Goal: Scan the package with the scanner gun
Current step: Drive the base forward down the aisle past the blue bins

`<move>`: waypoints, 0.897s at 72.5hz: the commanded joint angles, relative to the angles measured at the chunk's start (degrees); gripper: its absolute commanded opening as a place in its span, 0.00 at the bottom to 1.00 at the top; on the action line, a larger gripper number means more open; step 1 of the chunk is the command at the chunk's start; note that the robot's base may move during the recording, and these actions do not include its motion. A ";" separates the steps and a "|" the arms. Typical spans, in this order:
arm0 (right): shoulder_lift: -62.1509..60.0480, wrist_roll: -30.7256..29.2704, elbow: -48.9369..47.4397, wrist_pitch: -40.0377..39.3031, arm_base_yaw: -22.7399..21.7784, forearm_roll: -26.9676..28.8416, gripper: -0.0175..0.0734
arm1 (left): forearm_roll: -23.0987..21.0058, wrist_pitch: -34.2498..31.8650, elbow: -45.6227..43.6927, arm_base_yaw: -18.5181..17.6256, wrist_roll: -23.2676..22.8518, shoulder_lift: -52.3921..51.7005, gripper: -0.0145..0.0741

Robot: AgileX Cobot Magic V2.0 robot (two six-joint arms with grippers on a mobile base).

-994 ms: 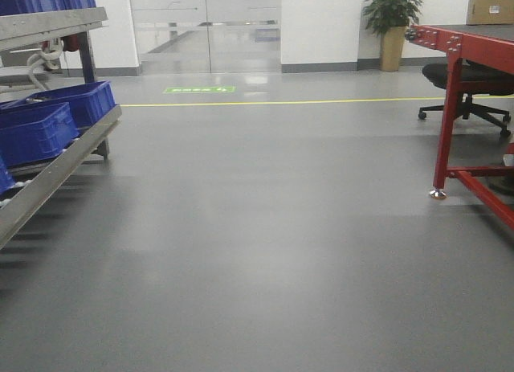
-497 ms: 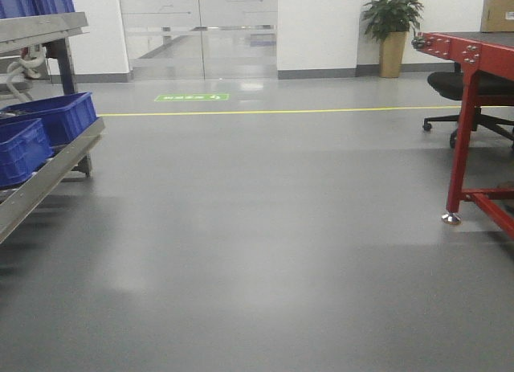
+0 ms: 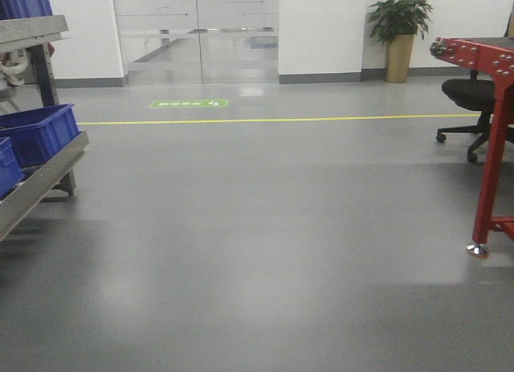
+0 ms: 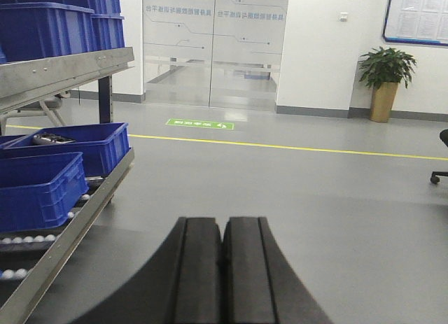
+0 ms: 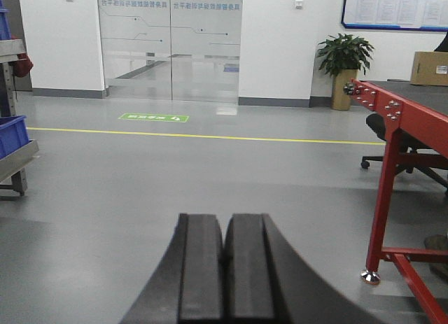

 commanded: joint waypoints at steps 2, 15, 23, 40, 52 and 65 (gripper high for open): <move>-0.21 -0.01 0.02 -1.16 -0.28 0.02 0.02 | -0.32 -1.02 -0.14 -0.31 -0.31 -0.22 0.04; -0.21 -0.01 0.02 -1.16 -0.17 0.02 0.02 | -0.32 -1.02 -0.14 -0.31 -0.31 -0.22 0.04; -0.21 -0.01 0.02 -1.16 -0.17 0.02 0.02 | -0.32 -1.02 -0.14 -0.31 -0.31 -0.22 0.04; -0.21 -0.01 0.02 -1.16 -0.17 0.02 0.02 | -0.32 -1.02 -0.14 -0.50 -0.31 -0.22 0.04; -0.21 -0.01 0.02 -1.16 -0.17 0.02 0.02 | -0.32 -1.02 -0.14 -2.81 -0.31 -0.22 0.04; -0.21 -0.01 0.02 -1.16 -0.17 0.02 0.02 | -0.32 -1.02 -0.14 -3.64 -0.31 -0.22 0.04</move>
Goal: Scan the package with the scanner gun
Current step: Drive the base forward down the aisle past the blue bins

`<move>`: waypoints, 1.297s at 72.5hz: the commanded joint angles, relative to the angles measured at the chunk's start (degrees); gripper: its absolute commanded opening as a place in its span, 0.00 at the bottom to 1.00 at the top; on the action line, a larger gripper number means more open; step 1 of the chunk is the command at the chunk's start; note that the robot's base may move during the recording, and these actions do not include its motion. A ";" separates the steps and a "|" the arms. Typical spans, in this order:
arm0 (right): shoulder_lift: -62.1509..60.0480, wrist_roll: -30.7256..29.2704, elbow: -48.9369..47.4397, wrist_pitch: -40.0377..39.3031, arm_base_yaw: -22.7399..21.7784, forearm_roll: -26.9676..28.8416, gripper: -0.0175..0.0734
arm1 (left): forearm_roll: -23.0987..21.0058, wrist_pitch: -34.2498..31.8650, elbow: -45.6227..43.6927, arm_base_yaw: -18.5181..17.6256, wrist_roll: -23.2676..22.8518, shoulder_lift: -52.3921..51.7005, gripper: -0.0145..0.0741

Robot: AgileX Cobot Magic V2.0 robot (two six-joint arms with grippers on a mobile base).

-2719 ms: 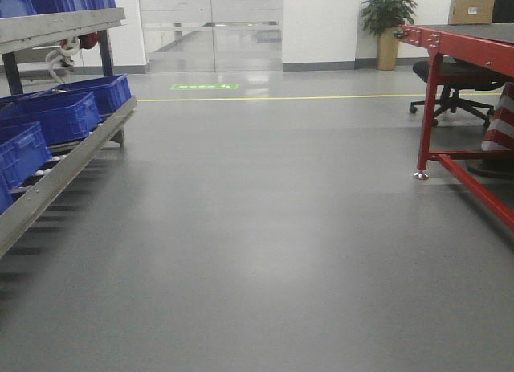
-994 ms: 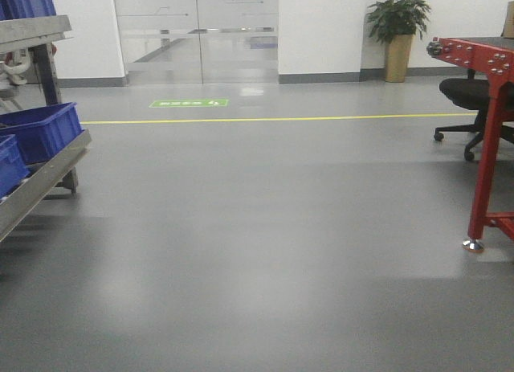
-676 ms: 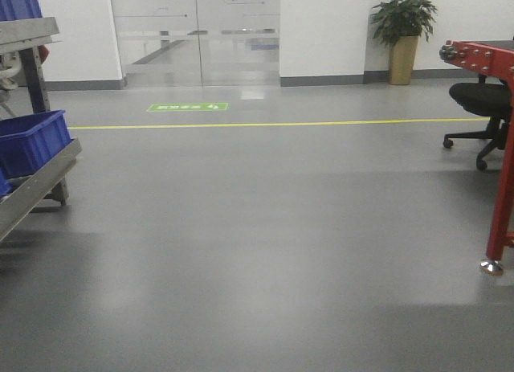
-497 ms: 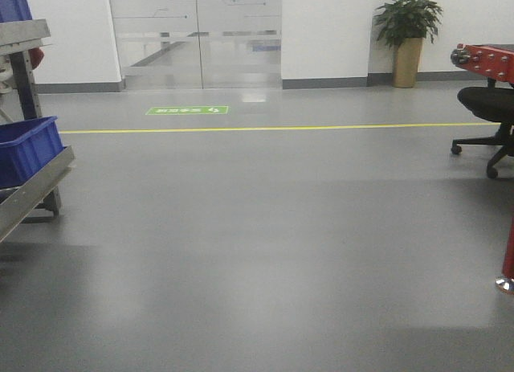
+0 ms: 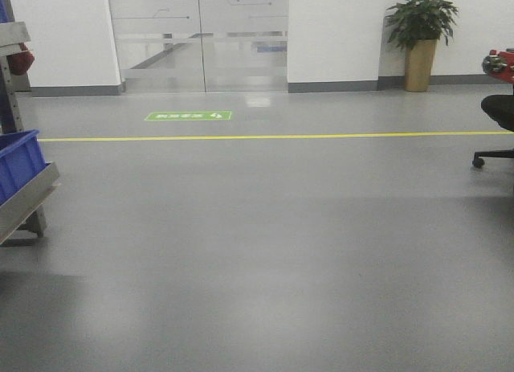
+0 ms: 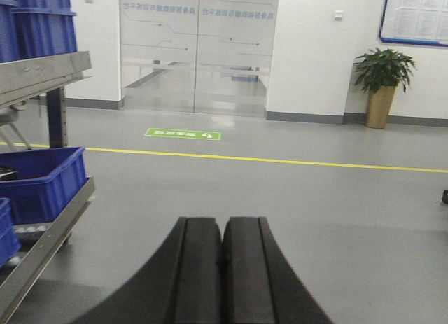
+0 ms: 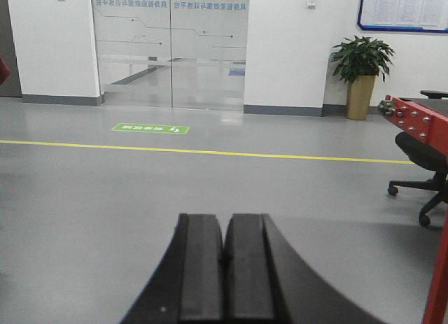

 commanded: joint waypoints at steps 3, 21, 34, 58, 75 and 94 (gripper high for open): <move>-0.21 -0.01 0.02 -1.16 -0.17 0.02 0.02 | -0.32 -1.02 -0.14 -0.03 -0.31 -0.22 0.04; -0.21 -0.01 0.02 -1.16 -0.17 0.02 0.02 | -0.32 -1.02 -0.14 1.61 -0.31 -0.22 0.04; -0.21 -0.01 0.02 -1.16 -0.17 0.02 0.02 | -0.32 -1.02 -0.14 1.23 -0.31 -0.22 0.04; -0.21 -0.01 0.02 -1.16 -0.17 0.02 0.02 | -0.32 -1.02 -0.14 1.23 -0.31 -0.22 0.04; -0.21 -0.01 0.02 -1.16 -0.17 0.02 0.02 | -0.32 -1.02 -0.14 1.23 -0.31 -0.22 0.04; -0.21 -0.01 0.02 -1.16 -0.17 0.02 0.02 | -0.32 -1.02 -0.14 1.23 -0.31 -0.22 0.04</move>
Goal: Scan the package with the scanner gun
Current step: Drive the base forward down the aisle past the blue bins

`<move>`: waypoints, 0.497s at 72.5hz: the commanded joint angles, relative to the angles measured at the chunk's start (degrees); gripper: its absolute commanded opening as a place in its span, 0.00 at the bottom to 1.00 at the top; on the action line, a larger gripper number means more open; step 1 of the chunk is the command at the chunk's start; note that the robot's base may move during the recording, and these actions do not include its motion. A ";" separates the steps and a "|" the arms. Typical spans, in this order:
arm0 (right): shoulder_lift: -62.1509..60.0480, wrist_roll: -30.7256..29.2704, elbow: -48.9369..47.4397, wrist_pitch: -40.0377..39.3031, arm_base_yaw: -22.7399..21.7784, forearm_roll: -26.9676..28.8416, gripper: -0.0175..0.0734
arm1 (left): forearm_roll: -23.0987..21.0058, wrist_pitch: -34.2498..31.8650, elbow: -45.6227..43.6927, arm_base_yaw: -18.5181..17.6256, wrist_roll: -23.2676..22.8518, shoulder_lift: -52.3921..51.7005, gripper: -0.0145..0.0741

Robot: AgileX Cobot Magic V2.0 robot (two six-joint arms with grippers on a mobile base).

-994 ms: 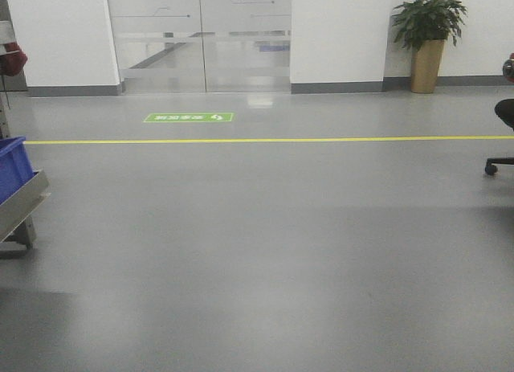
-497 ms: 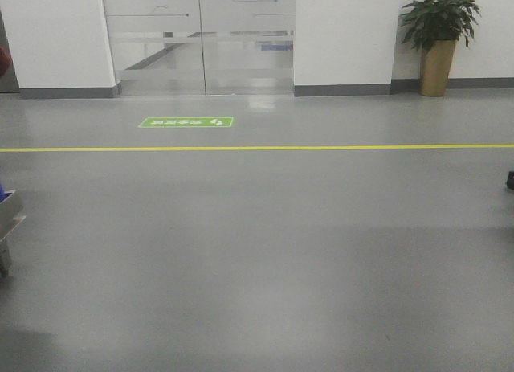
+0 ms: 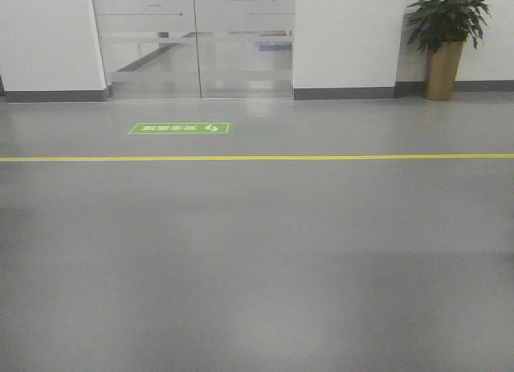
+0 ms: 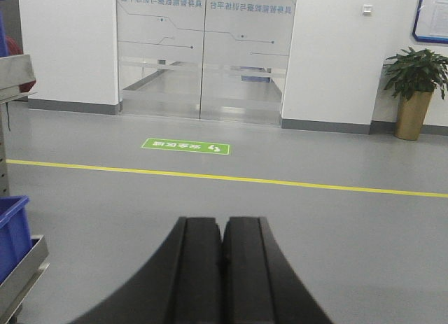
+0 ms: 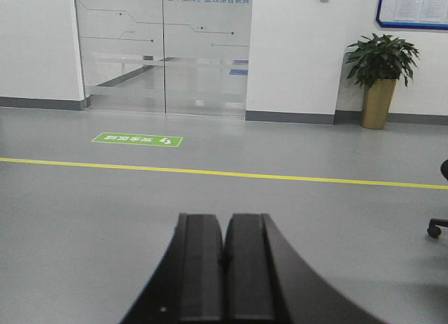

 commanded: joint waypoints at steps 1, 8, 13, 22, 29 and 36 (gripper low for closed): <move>-0.21 -0.01 0.02 -1.16 -0.17 0.02 0.02 | -0.32 -1.02 -0.14 -0.18 -0.31 -0.22 0.04; -0.21 -0.01 0.02 -1.16 -0.17 0.02 0.02 | -0.32 -1.02 -0.14 -0.18 -0.31 -0.22 0.04; -0.21 -0.01 0.02 -1.16 -0.17 0.02 0.02 | -0.32 -1.02 -0.14 -0.18 -0.31 -0.22 0.04; -0.21 -0.01 0.02 -1.16 -0.17 0.02 0.02 | -0.32 -1.02 -0.14 -0.18 -0.31 -0.22 0.04; -0.21 -0.01 0.02 -1.16 -0.17 0.02 0.02 | -0.32 -1.02 -0.14 -0.18 -0.31 -0.22 0.04; -0.21 -0.01 0.02 -1.16 -0.17 0.02 0.02 | -0.32 -1.02 -0.14 -0.18 -0.31 -0.22 0.04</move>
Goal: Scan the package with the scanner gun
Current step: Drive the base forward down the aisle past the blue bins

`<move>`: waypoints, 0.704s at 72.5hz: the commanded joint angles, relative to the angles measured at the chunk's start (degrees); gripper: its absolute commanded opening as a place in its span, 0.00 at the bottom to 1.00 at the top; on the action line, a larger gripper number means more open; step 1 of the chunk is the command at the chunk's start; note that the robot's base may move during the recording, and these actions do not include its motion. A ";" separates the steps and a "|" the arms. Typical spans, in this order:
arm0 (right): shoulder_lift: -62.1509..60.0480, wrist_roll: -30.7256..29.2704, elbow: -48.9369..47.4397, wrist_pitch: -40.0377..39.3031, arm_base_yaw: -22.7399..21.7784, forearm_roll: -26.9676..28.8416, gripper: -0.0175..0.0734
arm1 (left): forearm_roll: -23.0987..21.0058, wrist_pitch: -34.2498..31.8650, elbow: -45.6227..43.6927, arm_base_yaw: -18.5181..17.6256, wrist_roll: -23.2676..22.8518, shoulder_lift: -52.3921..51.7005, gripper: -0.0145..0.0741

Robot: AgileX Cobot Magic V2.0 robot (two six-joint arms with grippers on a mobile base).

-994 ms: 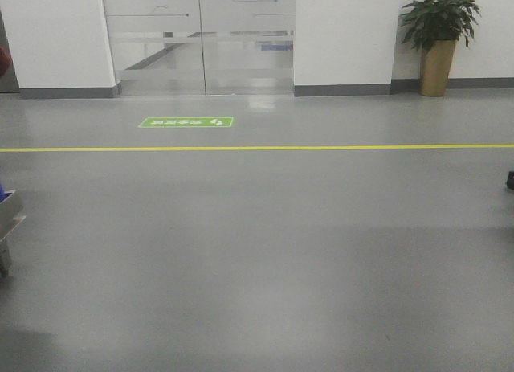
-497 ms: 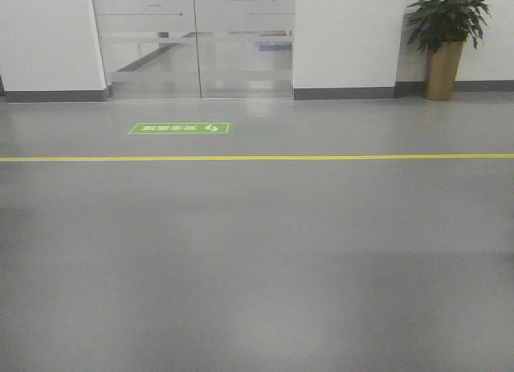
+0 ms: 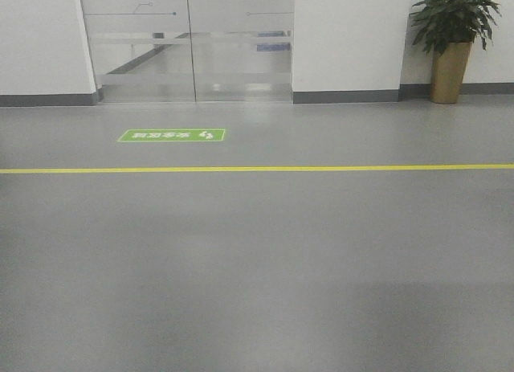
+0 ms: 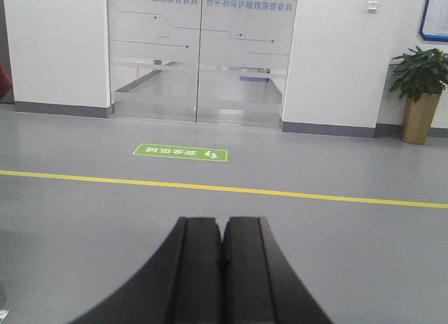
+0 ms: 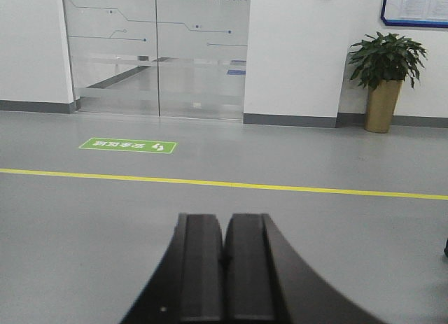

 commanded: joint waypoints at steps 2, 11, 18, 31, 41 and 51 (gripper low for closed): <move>-0.21 -0.01 0.02 -1.16 -0.17 0.02 0.02 | -0.32 -1.02 -0.14 -0.18 -0.31 -0.22 0.04; -0.21 -0.01 0.02 -1.16 -0.17 0.02 0.02 | -0.32 -1.02 -0.14 -0.09 -0.31 -0.22 0.04; -0.21 -0.01 0.02 -1.16 -0.17 0.02 0.02 | -0.32 -1.02 -0.14 -0.09 -0.31 -0.22 0.04; -0.21 -0.01 0.02 -1.16 -0.17 0.02 0.02 | -0.32 -1.02 -0.14 -0.09 -0.31 -0.22 0.04; -0.21 -0.01 0.02 -1.16 -0.17 0.02 0.02 | -0.32 -1.02 -0.14 -0.09 -0.31 -0.22 0.04; -0.21 -0.01 0.02 -1.16 -0.28 0.02 0.02 | -0.32 -1.02 -0.14 -0.09 -0.31 -0.22 0.04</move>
